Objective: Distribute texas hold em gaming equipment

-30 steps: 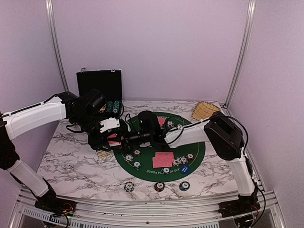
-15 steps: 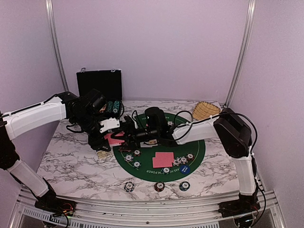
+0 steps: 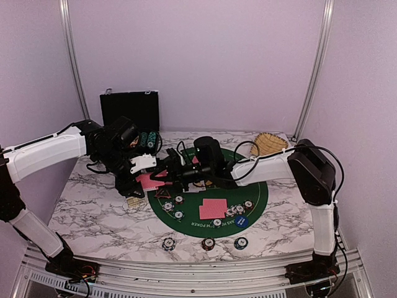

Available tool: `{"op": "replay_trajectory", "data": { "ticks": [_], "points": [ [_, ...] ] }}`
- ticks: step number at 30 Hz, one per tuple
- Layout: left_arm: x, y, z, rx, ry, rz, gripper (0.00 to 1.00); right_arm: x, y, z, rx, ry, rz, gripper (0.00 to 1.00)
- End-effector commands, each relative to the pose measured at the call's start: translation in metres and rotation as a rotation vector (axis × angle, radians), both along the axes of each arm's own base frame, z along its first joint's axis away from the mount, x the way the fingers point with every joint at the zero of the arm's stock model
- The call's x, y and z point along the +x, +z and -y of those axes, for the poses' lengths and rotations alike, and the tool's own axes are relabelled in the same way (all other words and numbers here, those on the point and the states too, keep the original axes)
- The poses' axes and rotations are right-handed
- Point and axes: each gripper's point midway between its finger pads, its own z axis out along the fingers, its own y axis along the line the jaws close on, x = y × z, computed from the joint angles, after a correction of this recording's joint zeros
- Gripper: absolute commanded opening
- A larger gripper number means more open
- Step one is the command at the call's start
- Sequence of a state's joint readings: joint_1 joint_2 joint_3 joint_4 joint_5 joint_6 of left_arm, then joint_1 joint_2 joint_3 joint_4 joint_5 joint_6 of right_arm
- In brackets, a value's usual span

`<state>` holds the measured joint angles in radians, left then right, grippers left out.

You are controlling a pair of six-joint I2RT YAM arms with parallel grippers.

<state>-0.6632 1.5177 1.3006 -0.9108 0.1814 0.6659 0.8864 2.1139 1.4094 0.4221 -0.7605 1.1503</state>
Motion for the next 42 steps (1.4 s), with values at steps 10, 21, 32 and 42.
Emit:
{"op": "replay_trajectory", "data": {
  "ticks": [10,21,32,42],
  "points": [
    [-0.001,0.009,-0.003,-0.005,-0.007,0.025,0.01,-0.004,0.033,0.018,0.017,0.011,0.04,0.41],
    [0.0,0.008,-0.002,-0.007,-0.007,0.021,0.01,-0.01,0.035,0.023,0.013,0.028,0.027,0.27],
    [0.0,0.005,-0.003,0.004,-0.006,0.018,0.01,-0.015,0.044,0.027,0.019,0.051,0.038,0.0],
    [0.0,0.003,-0.005,0.013,0.0,0.015,0.01,-0.001,0.044,0.054,-0.038,0.017,0.06,0.0]
  ]
}}
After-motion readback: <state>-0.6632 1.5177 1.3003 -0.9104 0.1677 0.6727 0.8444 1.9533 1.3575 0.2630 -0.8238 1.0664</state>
